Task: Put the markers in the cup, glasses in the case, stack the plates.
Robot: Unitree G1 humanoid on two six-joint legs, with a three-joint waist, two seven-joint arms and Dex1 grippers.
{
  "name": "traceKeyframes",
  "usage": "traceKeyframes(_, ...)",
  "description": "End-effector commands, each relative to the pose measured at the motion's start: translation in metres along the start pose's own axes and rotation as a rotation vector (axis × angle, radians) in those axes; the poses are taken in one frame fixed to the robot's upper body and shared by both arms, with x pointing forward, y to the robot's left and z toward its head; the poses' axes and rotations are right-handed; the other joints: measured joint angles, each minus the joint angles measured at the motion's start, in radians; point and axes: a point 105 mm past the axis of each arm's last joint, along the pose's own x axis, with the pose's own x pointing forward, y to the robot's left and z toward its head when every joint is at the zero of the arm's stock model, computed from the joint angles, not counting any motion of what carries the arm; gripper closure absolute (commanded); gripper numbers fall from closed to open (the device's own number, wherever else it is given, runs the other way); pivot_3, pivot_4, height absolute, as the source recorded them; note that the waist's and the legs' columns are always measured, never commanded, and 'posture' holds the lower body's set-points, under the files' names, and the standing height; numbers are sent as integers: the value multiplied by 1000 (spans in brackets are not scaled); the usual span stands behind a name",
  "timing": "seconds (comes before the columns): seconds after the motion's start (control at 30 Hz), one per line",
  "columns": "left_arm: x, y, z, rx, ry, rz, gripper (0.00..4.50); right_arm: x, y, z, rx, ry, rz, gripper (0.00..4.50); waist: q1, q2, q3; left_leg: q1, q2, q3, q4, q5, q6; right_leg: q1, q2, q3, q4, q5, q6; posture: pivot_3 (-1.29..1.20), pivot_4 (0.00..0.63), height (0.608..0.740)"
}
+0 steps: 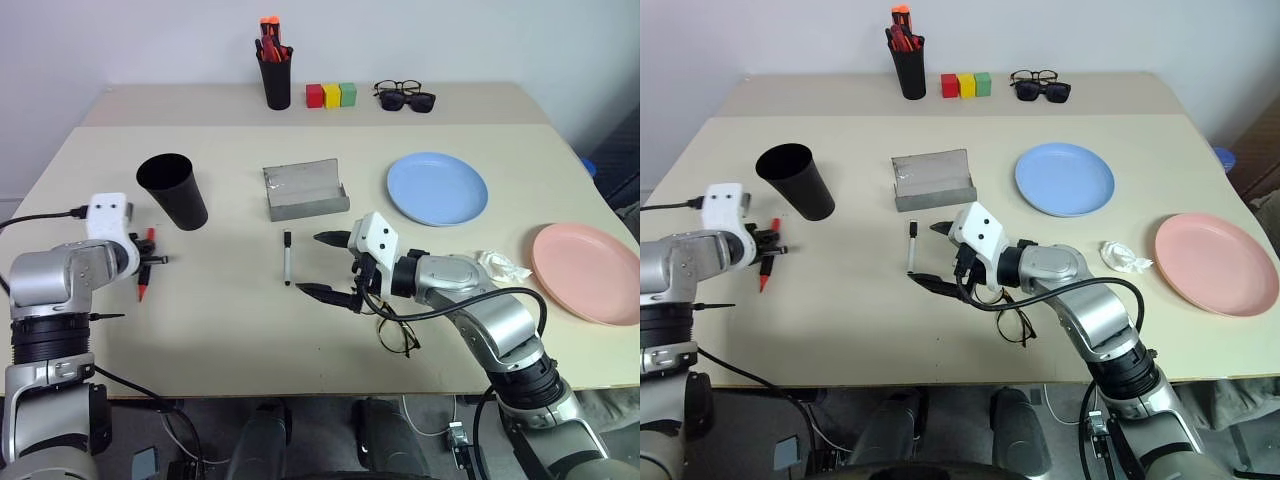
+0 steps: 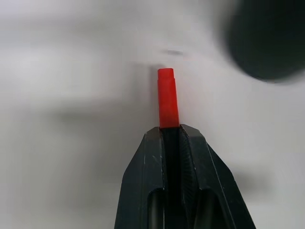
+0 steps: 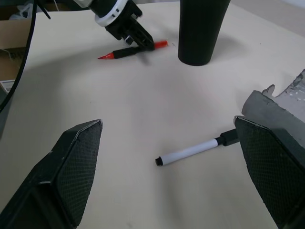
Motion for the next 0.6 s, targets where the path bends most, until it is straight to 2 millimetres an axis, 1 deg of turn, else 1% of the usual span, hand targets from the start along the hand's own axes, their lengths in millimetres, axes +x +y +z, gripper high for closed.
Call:
traceKeyframes(0.03,-30,51,62,-148,-384,223,4431,-1,0,16,-33,-61,2,0,2,-1,0,0,0,0,0,0,-1,0,0,0,0,0,0,0,150,740)
traceKeyframes(0.07,-40,54,78,-192,-489,235,4431,0,-3,20,-35,-85,-8,0,6,-1,0,-1,0,0,0,1,-1,0,0,0,0,0,0,0,150,740)
traceKeyframes(0.1,-57,48,102,-133,-652,222,4431,2,-13,31,-25,-143,-59,0,10,-2,0,-1,-1,0,0,1,-1,0,-1,0,0,0,0,0,150,740)
traceKeyframes(0.13,-74,32,124,-40,-800,184,4431,4,-25,41,-14,-194,-121,0,11,-4,0,-1,-1,0,0,1,-1,0,-1,0,-1,0,0,0,150,740)
traceKeyframes(0.17,-85,13,137,23,-891,113,4431,6,-35,48,-5,-230,-171,0,13,-5,0,-1,-1,0,0,1,-2,0,-2,0,-1,0,0,0,150,740)
traceKeyframes(0.2,-92,-9,149,74,-975,40,4431,8,-43,53,-13,-249,-200,0,20,-5,0,-2,-1,0,0,2,-4,0,-1,0,-1,1,-1,0,150,740)
traceKeyframes(0.23,-94,-29,155,80,-1015,-37,4431,9,-47,56,-21,-259,-210,0,28,-5,0,-2,-2,0,0,3,-5,0,-2,0,-1,1,-1,0,150,740)
traceKeyframes(0.3,-91,-54,160,85,-1046,-115,4431,11,-50,58,-30,-268,-212,0,40,-6,-1,-2,-3,0,0,3,-5,2,-3,-1,-3,1,-1,0,150,740)
traceKeyframes(0.4,-85,-77,159,134,-1060,-152,4431,14,-50,57,-36,-271,-204,0,32,-6,-1,-2,-3,1,0,2,-3,3,-3,-1,-5,1,0,0,150,740)
traceKeyframes(0.43,-83,-85,158,123,-1064,-172,4431,14,-49,57,-37,-273,-199,0,27,-6,-1,-2,-3,1,0,2,-3,2,-3,0,-4,1,0,0,150,740)
traceKeyframes(0.5,-73,-94,150,129,-1038,-180,4431,14,-47,57,-42,-276,-190,0,10,-6,-1,-2,-2,1,-1,2,-3,0,-2,-1,-2,1,0,0,150,740)
traceKeyframes(0.6,-63,-97,139,154,-1010,-167,4431,14,-45,57,-45,-279,-191,0,-15,-5,-1,-2,-1,1,-1,2,-3,-2,0,0,1,1,0,0,150,740)
